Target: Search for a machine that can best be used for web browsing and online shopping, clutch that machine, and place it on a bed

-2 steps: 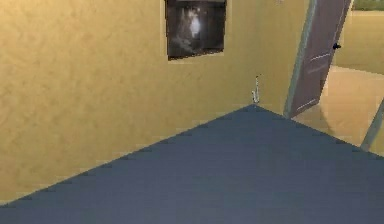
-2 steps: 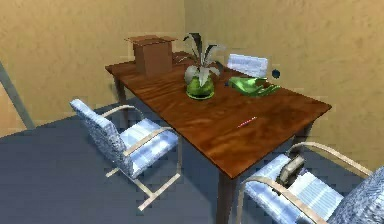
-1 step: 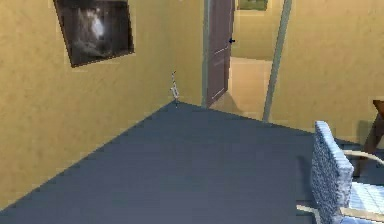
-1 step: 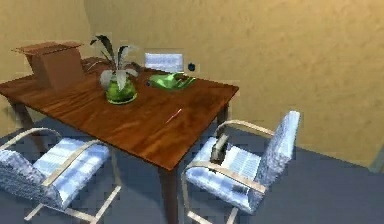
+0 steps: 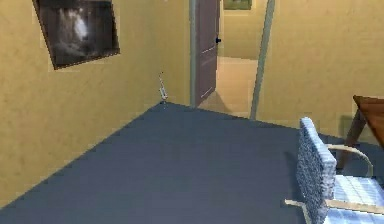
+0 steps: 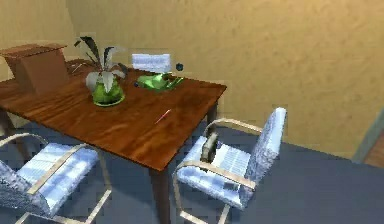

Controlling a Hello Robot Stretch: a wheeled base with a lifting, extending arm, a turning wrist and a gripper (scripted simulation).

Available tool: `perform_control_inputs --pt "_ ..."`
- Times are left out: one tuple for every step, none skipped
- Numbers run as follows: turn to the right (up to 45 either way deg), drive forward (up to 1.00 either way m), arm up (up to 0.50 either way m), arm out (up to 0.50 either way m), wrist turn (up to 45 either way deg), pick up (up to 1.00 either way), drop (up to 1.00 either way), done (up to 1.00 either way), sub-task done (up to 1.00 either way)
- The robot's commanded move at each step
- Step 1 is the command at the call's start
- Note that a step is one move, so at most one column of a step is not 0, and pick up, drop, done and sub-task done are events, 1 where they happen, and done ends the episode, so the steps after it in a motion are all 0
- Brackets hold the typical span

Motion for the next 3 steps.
perform_control_inputs --pt "0.0 0.85 0.0 0.0 0.0 0.0 0.0 0.0 0.0" --pt "-30.0 0.0 0.0 0.0 0.0 0.0 0.0 0.0 0.0" --pt "0.0 0.15 0.0 0.0 0.0 0.0 0.0 0.0 0.0"
